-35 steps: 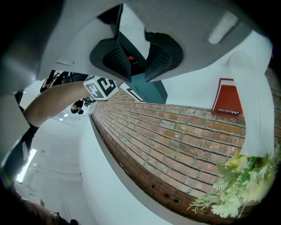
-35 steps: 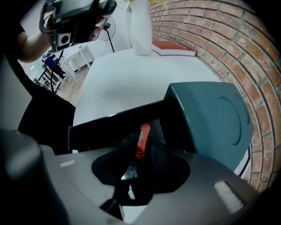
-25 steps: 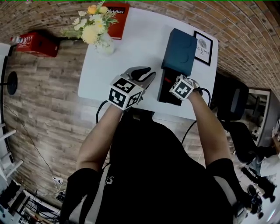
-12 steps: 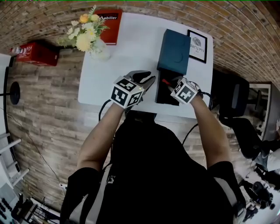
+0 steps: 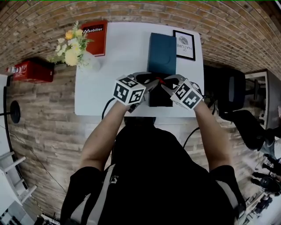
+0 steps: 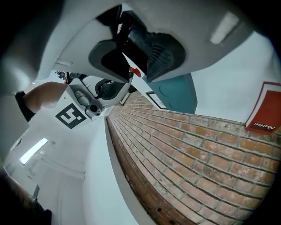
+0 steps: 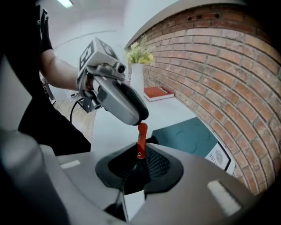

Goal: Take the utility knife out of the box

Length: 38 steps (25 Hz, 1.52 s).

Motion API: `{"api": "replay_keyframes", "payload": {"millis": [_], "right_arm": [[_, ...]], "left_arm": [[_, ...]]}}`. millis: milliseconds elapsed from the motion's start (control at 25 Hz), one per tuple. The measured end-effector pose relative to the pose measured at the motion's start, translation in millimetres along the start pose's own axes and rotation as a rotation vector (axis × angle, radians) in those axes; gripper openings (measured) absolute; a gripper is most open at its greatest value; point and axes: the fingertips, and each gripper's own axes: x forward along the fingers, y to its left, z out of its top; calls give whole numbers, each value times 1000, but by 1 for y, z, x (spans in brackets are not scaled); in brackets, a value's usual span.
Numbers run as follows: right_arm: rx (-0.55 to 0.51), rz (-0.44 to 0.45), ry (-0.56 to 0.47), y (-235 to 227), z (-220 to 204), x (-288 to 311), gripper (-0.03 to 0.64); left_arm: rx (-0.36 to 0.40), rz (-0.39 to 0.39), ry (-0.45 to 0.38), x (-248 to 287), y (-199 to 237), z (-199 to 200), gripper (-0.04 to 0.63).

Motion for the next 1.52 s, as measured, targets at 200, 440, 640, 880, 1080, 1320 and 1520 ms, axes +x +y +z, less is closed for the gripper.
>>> {"api": "replay_keyframes", "payload": {"millis": [200,440,640,880,1080,1320,1520], "right_arm": [[-27,-48,-78,-2,19,-25,58],[-43,-132,-149,-10,34,-48,60],[-29,-210,-259,-17,58,-70,55],[16,-239,-338,-19,74,-91,67],[67,-312,-366,-25,75,-102,66],[227,-387,-474,-30,79,-126,43],[311,-403,-537,-30,69,-144,11]], "left_arm": [[12,-51,-16,10,-17,20,126],[41,-93,-65,8,-37,49,37],[119,-79,-107,-6,-51,79,17],[174,-28,-184,-42,-53,115,17],[211,0,-216,-77,-50,132,17],[240,44,-236,-113,-42,141,17],[232,105,-279,-129,-39,145,17]]}}
